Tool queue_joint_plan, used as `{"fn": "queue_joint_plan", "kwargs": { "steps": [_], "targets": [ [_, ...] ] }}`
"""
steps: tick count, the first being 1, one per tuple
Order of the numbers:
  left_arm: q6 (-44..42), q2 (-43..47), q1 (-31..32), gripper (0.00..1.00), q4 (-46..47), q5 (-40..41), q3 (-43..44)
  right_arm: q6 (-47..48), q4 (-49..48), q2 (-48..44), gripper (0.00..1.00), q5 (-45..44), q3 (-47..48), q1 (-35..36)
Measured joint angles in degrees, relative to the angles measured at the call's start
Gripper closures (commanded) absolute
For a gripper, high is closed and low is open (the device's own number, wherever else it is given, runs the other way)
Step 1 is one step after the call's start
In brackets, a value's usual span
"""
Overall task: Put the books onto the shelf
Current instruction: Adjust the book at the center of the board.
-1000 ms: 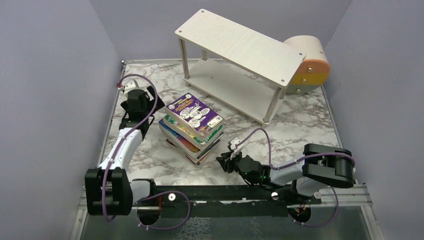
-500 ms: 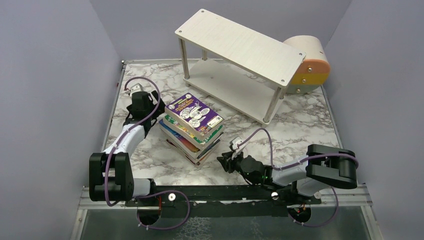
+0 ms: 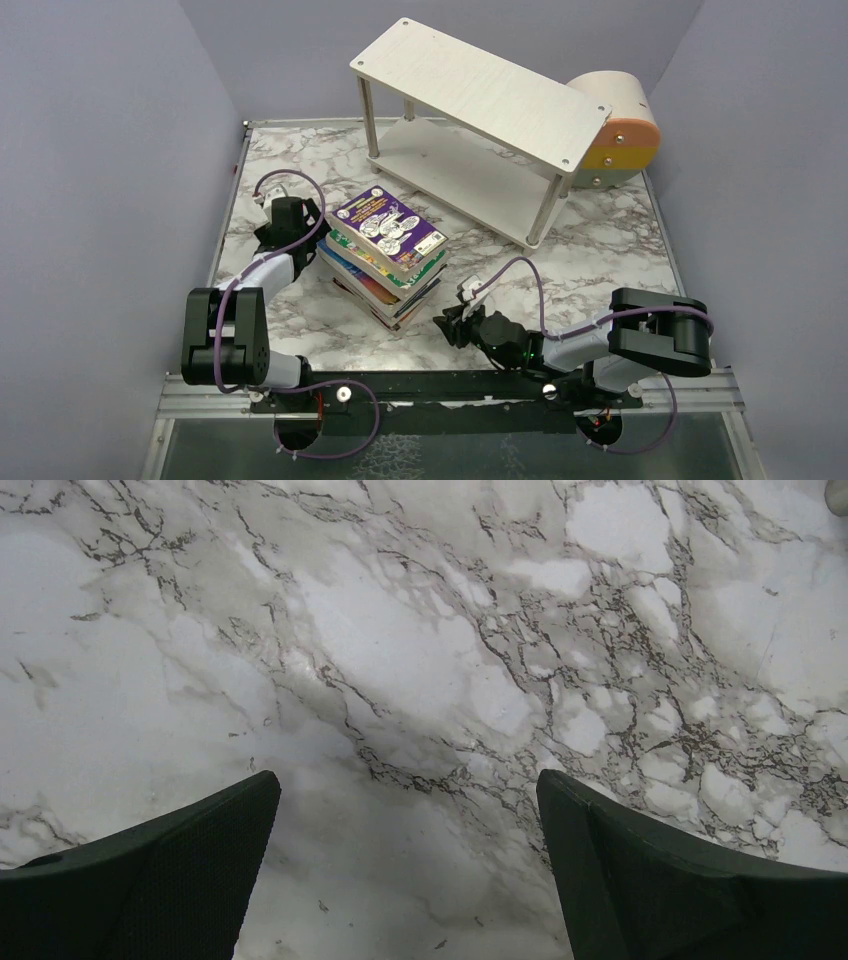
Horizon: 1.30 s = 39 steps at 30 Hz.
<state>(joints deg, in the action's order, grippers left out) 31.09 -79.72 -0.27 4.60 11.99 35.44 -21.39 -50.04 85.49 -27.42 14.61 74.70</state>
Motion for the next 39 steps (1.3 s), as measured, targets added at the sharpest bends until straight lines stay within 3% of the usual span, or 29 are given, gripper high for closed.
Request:
{"fn": "queue_joint_plan", "kwargs": {
  "steps": [30, 39],
  "targets": [
    [-4.9, -5.7, 2.4, 0.01, -5.4, -1.7, 7.3, 0.0, 0.4, 0.3, 0.69, 0.3, 1.1, 0.0],
    [-5.8, -6.5, 6.4, 0.01, -9.4, -2.3, 9.2, 0.0, 0.5, 0.4, 0.69, 0.3, 1.4, 0.0]
  ]
}}
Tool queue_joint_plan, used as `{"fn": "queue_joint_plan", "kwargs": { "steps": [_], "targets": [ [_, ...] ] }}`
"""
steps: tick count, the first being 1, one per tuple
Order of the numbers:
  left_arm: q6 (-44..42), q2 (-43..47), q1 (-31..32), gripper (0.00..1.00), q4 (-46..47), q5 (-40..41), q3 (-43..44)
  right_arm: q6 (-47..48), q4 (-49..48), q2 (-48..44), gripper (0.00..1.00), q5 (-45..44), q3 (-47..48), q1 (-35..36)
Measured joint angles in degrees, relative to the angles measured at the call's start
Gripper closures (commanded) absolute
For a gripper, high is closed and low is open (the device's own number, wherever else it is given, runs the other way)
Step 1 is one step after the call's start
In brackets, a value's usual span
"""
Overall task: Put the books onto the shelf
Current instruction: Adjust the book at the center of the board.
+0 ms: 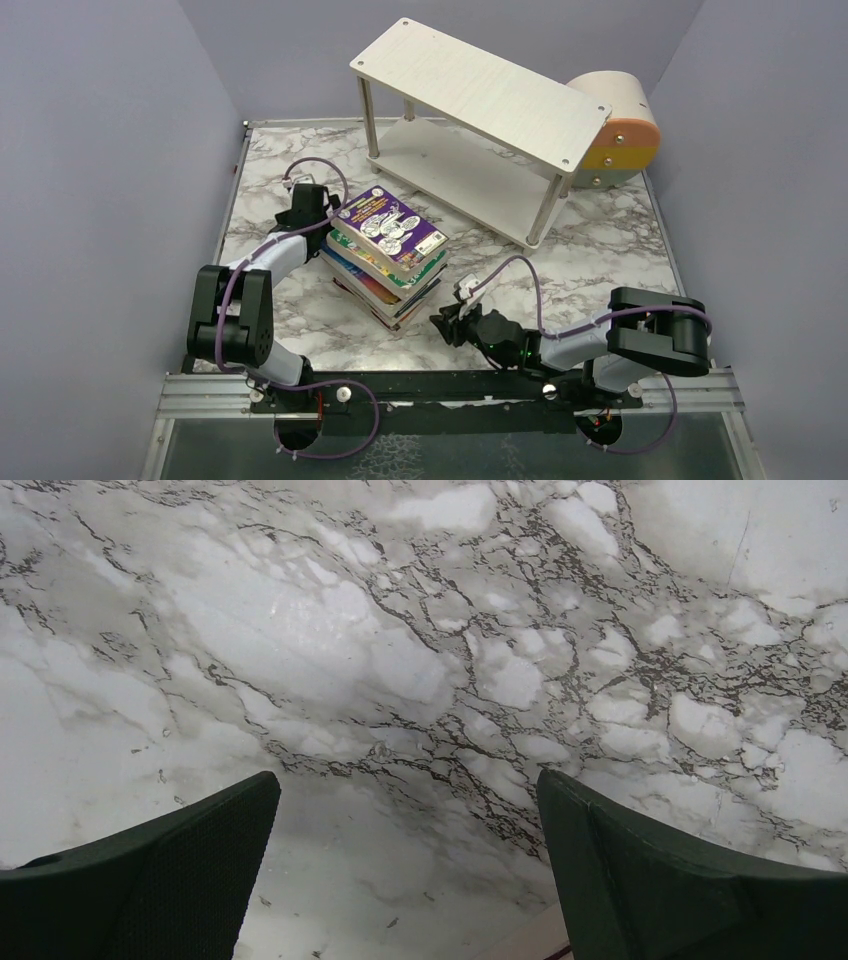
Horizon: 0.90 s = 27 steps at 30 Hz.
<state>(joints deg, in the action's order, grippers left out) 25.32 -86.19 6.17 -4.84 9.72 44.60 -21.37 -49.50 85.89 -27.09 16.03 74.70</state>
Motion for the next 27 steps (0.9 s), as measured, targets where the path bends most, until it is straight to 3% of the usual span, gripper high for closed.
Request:
{"fn": "queue_joint_plan", "kwargs": {
  "steps": [14, 27],
  "targets": [
    [0.1, -0.1, 6.7, 0.01, -1.9, 4.5, 1.0, -0.5, 0.0, 4.5, 0.69, 0.0, 3.1, 0.0],
    [2.0, 1.0, 8.2, 0.01, 0.5, 6.4, -1.2, -1.3, -1.6, 7.8, 0.69, 0.0, 3.1, 0.0]
  ]
}}
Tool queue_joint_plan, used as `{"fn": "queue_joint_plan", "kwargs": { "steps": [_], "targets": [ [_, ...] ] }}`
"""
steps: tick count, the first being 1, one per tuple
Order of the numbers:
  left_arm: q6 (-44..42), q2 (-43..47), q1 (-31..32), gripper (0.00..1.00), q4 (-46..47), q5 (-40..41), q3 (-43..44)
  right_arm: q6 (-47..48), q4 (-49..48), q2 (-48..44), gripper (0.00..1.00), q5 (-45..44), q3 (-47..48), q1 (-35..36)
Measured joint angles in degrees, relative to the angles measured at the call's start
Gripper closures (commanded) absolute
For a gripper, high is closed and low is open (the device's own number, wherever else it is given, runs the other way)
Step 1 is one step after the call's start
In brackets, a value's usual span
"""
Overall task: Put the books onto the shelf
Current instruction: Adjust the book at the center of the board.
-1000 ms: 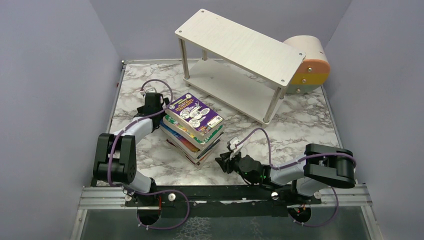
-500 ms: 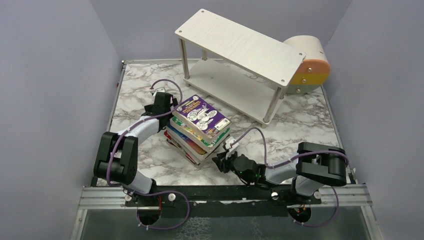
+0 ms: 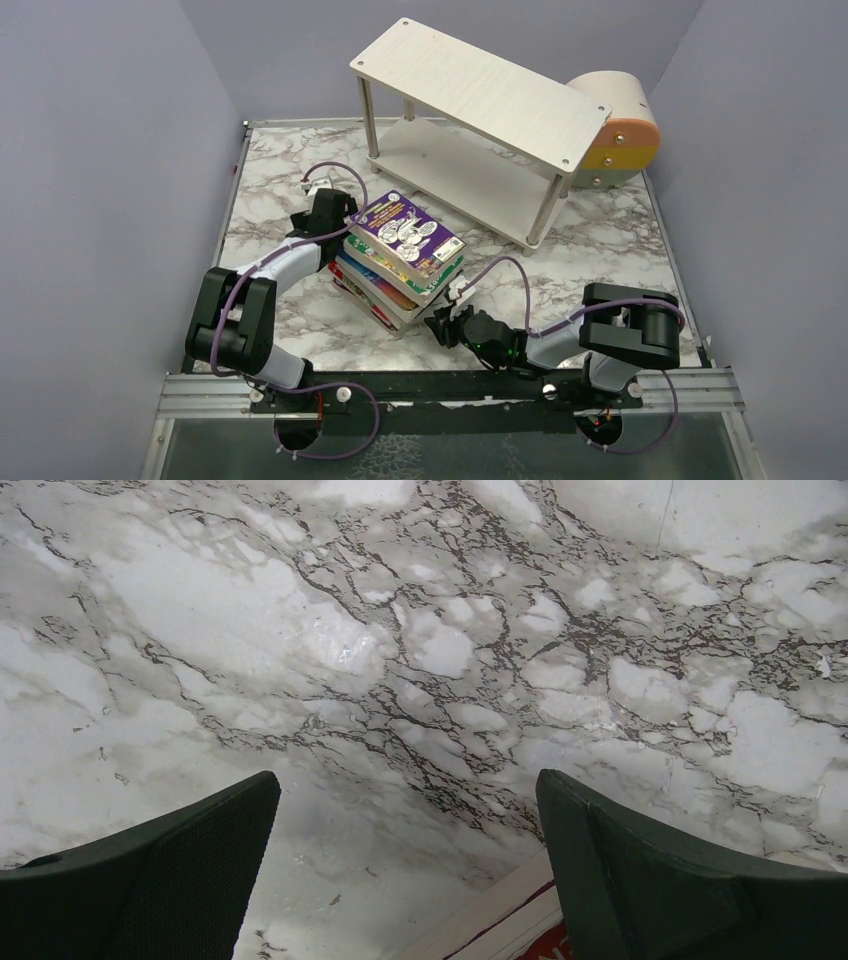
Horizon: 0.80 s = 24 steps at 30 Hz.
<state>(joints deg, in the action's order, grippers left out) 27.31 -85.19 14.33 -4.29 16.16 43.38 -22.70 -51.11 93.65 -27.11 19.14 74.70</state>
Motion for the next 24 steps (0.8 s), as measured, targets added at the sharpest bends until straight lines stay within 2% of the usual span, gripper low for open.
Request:
{"fn": "queue_joint_plan", "kwargs": {
  "steps": [7, 13, 19, 24],
  "targets": [
    [0.6, 0.4, 2.0, 0.01, 1.3, 3.5, -0.8, -0.5, 0.9, -1.6, 0.69, -0.2, -0.4, 0.0],
    [0.7, 0.7, 2.8, 0.01, 1.2, 5.6, -0.7, -4.2, 8.7, -9.8, 0.69, -3.3, -1.2, 0.0],
    [0.8, 0.7, 2.9, 0.01, 1.0, 5.9, -0.6, -9.5, 22.1, -18.1, 0.69, -8.9, -1.5, 0.0],
    [0.8, 0.7, 2.9, 0.01, 1.1, 5.9, -0.7, -22.2, 44.4, -21.2, 0.69, -17.1, 3.2, 0.0]
  ]
}}
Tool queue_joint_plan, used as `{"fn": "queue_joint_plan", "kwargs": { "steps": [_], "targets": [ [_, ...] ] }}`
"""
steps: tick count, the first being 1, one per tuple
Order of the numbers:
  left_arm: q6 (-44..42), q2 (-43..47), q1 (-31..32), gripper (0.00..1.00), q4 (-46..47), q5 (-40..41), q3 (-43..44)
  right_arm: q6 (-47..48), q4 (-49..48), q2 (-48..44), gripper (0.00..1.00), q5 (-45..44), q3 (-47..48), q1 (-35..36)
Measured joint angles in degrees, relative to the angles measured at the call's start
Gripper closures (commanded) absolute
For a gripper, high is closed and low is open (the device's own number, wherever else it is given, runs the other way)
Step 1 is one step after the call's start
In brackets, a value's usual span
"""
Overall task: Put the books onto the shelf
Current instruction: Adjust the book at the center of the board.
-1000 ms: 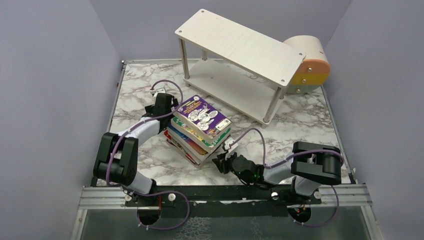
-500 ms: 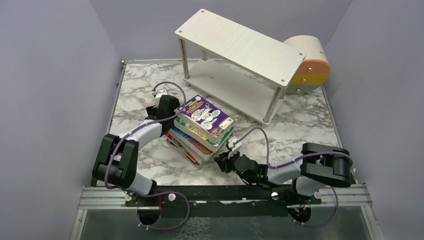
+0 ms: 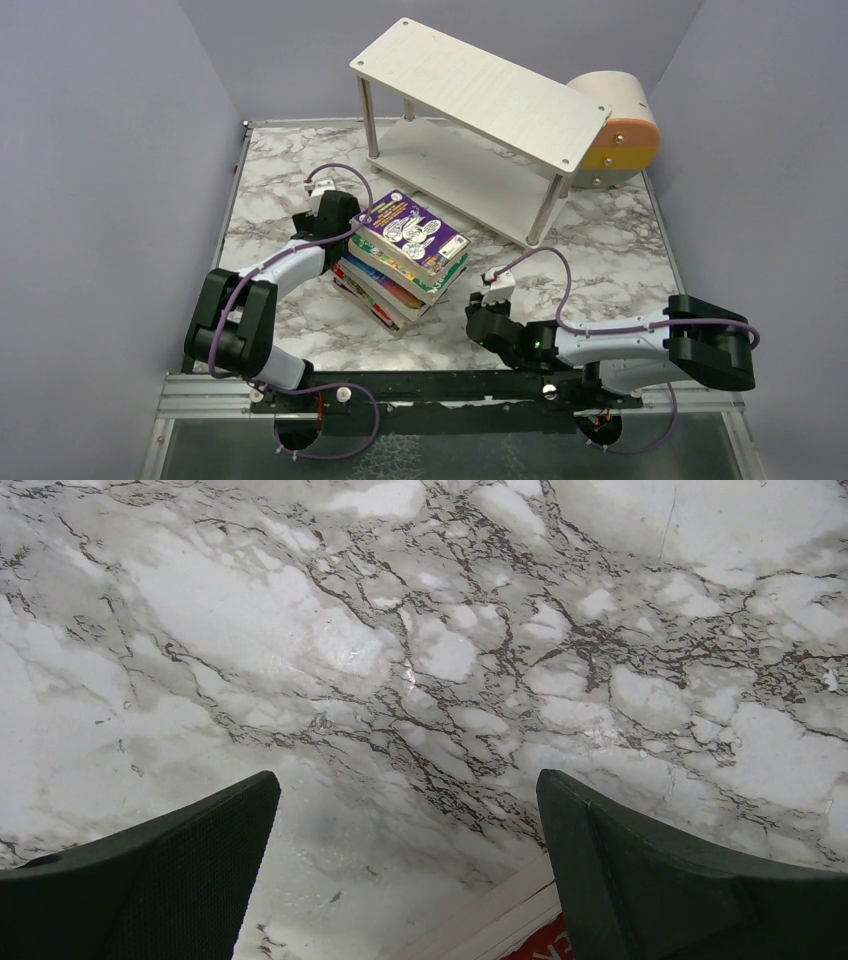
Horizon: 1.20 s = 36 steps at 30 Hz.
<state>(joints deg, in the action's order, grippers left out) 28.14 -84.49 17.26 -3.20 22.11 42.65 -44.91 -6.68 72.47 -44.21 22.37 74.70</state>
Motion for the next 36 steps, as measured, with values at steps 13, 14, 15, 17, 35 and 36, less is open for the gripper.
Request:
{"fn": "queue_joint_plan", "kwargs": {
  "steps": [13, 14, 15, 17, 35, 36],
  "targets": [
    [0.1, 2.2, -1.0, 0.01, 1.6, -1.0, -2.4, -2.0, 16.2, -4.4, 0.47, -12.0, 7.1, -0.9],
    [0.1, 2.4, -1.1, 0.01, 1.6, -1.1, -2.6, -0.2, 15.3, -5.1, 0.46, -11.9, 7.0, -1.4],
    [0.1, 2.7, -1.2, 0.01, 1.6, -1.2, -2.8, 1.9, 13.8, -6.0, 0.46, -11.6, 6.8, -2.4],
    [0.1, 3.0, -1.5, 0.01, 1.7, -1.6, -3.2, 5.9, 10.1, -8.4, 0.46, -10.5, 5.5, -5.1],
    [0.3, 4.6, -3.1, 0.01, 3.1, -3.8, -5.2, 29.7, -12.0, -5.7, 0.45, 5.0, 1.2, -19.6],
    [0.2, 4.6, -3.1, 0.01, 3.1, -3.9, -5.2, 30.2, -12.9, -4.4, 0.45, 5.7, 1.3, -20.0]
  ]
}}
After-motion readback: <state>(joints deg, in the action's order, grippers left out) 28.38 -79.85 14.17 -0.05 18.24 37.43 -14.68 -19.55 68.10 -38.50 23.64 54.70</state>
